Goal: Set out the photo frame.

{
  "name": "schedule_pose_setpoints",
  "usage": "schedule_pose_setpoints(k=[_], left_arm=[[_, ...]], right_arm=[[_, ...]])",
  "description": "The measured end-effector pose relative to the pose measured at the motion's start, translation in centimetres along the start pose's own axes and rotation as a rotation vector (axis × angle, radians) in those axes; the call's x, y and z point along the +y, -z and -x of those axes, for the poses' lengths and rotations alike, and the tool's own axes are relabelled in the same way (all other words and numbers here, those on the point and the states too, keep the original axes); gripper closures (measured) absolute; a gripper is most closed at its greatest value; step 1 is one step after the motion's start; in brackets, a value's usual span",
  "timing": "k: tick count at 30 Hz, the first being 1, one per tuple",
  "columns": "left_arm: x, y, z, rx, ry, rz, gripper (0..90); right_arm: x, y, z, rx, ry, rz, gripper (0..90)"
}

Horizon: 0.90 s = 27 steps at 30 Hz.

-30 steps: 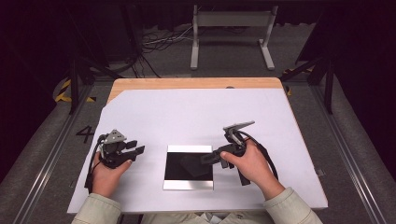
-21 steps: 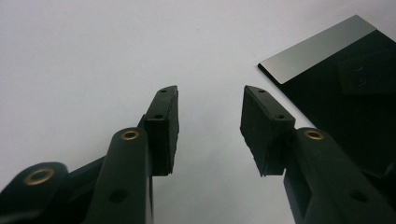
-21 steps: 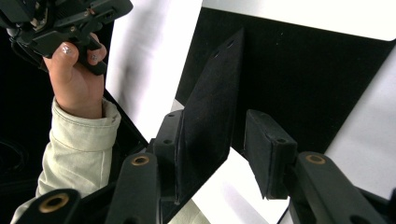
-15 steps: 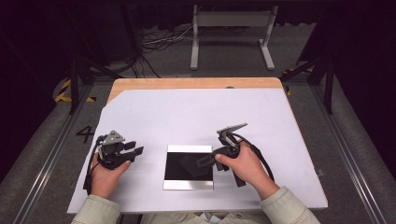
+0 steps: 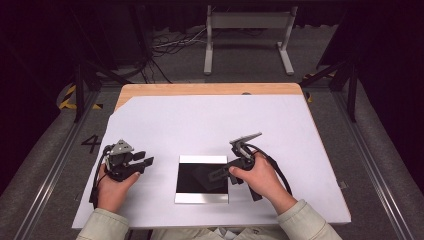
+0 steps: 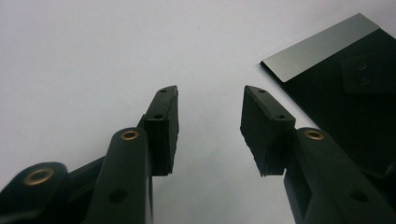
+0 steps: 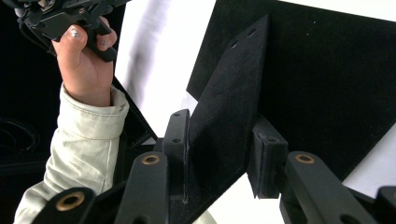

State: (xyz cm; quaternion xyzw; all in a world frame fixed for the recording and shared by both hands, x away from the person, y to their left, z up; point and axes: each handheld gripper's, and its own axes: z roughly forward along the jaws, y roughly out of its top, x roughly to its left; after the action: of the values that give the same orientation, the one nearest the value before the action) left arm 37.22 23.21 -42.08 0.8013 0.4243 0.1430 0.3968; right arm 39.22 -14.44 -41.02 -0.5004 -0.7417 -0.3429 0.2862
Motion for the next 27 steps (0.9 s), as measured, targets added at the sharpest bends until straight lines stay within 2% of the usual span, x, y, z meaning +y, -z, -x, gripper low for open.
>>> schedule_pose_setpoints(k=[7, 14, 20, 23, 27], left_arm=[[0.1, -0.1, 0.0, -0.001, 0.000, -0.002, 57.3], [0.1, -0.1, 0.1, -0.002, 0.002, 0.001, 57.2], [0.1, -0.1, 0.1, -0.002, 0.002, 0.003, 57.2], [0.1, -0.1, 0.1, -0.001, 0.002, 0.003, 57.3], [0.1, -0.1, 0.1, 0.000, 0.002, 0.005, 57.2]], right_arm=[[-0.3, 0.4, -0.5, 0.035, 0.026, 0.004, 73.9], [-0.6, 0.6, -1.1, 0.040, 0.065, 0.003, 78.1], [-0.8, 1.0, -1.6, 0.090, 0.096, 0.014, 86.8], [-0.9, 1.2, -2.1, 0.072, 0.123, 0.025, 86.6], [-1.0, 1.4, -2.3, 0.078, 0.141, 0.044, 87.0]])
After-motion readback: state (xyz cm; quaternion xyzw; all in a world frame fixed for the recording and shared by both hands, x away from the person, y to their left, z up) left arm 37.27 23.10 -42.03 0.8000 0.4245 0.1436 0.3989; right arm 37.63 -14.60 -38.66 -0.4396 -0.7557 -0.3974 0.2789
